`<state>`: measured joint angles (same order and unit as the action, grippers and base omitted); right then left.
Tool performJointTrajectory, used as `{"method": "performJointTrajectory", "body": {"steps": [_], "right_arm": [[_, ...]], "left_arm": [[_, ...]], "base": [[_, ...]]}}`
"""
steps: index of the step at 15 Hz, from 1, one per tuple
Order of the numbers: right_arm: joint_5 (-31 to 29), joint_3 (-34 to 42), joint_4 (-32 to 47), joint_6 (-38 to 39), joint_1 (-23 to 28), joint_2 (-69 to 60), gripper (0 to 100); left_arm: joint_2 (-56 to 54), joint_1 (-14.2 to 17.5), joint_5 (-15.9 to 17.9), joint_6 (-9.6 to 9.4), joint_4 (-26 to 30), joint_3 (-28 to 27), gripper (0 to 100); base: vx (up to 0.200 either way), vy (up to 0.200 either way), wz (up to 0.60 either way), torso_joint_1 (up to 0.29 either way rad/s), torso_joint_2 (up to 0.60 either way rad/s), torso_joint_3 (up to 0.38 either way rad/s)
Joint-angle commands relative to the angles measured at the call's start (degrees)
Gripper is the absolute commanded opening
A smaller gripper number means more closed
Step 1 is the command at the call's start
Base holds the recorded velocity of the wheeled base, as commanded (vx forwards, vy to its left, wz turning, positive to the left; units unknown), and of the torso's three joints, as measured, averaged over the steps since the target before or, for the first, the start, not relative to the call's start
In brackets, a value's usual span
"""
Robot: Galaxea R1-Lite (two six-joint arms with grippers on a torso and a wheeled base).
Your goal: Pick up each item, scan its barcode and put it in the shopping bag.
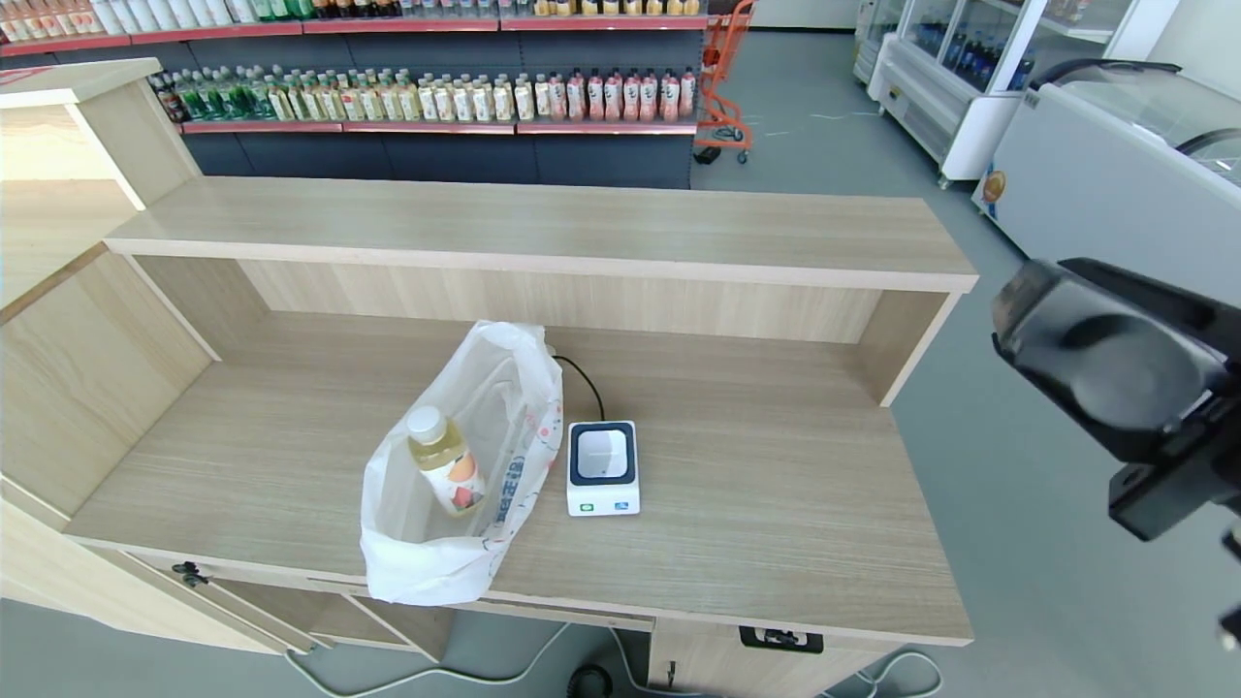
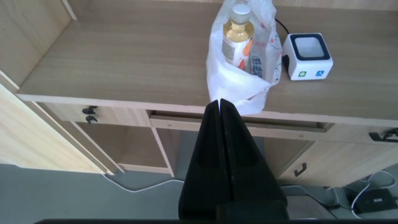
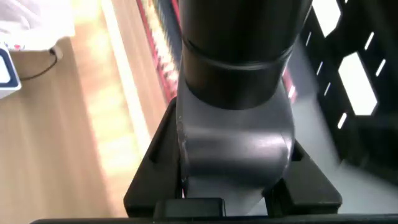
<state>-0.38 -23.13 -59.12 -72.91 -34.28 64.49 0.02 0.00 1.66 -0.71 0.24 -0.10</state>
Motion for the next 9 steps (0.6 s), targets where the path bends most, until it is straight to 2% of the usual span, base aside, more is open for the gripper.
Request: {"method": "performJointTrajectory", "body": {"steps": [1,3,5,7,8,9], "right_arm": [[-24.6,-2.0,11.0,25.5,-0.1,2.6,0],[-32.3,-2.6,20.8,30.5,-1.1,1.0,0],[-33.9,-4.1,22.2,44.3,-0.4,3.4,0],[-30.2,-5.3,23.2,48.3,5.8,4.6,0],[-16.2,-6.6,24.1,54.9,13.4,7.2,0],[-15.5,-6.7,24.1,55.2,13.7,7.4,0]], "left_arm": [[0.0,0.0,0.0,0.0,0.0,0.0,0],[0.0,0.0,0.0,0.0,0.0,0.0,0],[0.0,0.0,0.0,0.0,0.0,0.0,0],[0.0,0.0,0.0,0.0,0.0,0.0,0],[0.0,0.0,0.0,0.0,0.0,0.0,0],[0.0,0.0,0.0,0.0,0.0,0.0,0]], "base": [[0.0,0.0,0.0,0.0,0.0,0.0],[0.0,0.0,0.0,0.0,0.0,0.0],[0.0,0.0,0.0,0.0,0.0,0.0],[0.0,0.0,0.0,0.0,0.0,0.0],[0.0,0.0,0.0,0.0,0.0,0.0],[0.0,0.0,0.0,0.0,0.0,0.0]]}}
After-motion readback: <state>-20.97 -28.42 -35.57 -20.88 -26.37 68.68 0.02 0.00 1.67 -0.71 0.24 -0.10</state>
